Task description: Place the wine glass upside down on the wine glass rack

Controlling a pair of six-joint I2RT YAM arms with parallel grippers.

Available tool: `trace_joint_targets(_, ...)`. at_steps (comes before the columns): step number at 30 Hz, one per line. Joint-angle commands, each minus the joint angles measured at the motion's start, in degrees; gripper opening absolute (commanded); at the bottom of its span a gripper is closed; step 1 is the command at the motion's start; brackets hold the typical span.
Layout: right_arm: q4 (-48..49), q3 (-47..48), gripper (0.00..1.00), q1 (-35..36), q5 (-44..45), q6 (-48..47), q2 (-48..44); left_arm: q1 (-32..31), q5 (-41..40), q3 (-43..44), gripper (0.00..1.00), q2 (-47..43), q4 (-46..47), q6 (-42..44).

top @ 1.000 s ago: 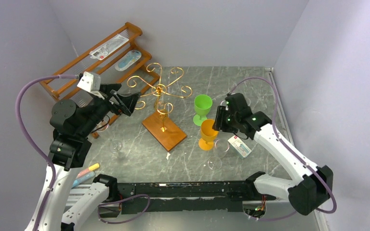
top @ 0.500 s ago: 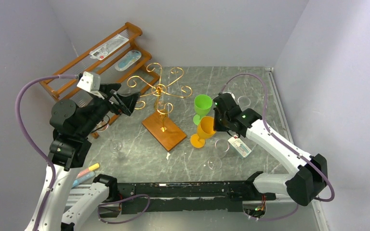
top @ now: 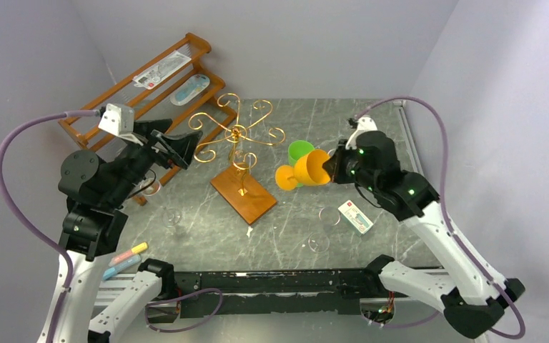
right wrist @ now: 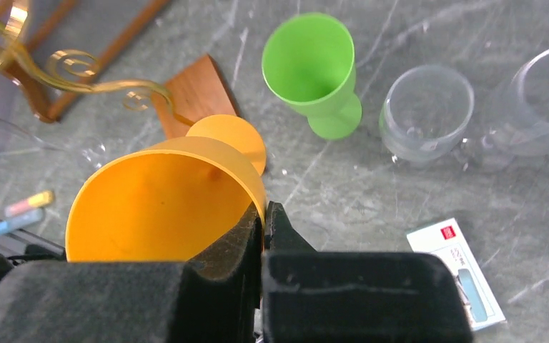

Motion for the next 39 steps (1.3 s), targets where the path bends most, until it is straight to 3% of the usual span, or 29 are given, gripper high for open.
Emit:
trace_joint_targets(1, 3.12, 1.16, 0.0, 0.3, 4.75, -0.32, -4.85, 0.61, 2.09, 3.01, 0.96, 1.29, -0.21, -3.41)
trace_joint_targets(5, 9.14, -0.5, 0.0, 0.33, 10.06, 3.01, -8.94, 0.5, 4.31, 4.74, 0.97, 4.22, 5.1, -9.83)
trace_joint_targets(14, 31.76, -11.16, 0.0, 0.31, 22.4, 7.67, -18.92, 0.48, 19.24, 7.54, 0.93, 16.05, 20.62, -25.08)
trace_joint_targets(19, 48.29, -16.16, 0.0, 0.34, 22.48, 5.59, -21.32, -1.17, 24.12, 8.33, 0.93, 23.48, 34.38, -37.09)
trace_joint_targets(27, 68.1, -21.5, 0.0, 0.31, 13.08, 5.83, -21.66, -14.41, 17.56, 16.6, 0.97, 33.14, 32.53, -39.59)
trace_joint_targets(35, 74.99, -21.34, 0.0, 0.29, 5.58, 8.43, -18.44, -21.36, 6.9, 8.81, 0.89, 34.28, 50.27, -50.4)
trace_joint_targets(39, 76.64, -21.66, 0.0, 0.28, 4.15, 9.78, -17.76, -23.28, 3.54, 11.93, 0.84, 35.24, 48.54, -48.55)
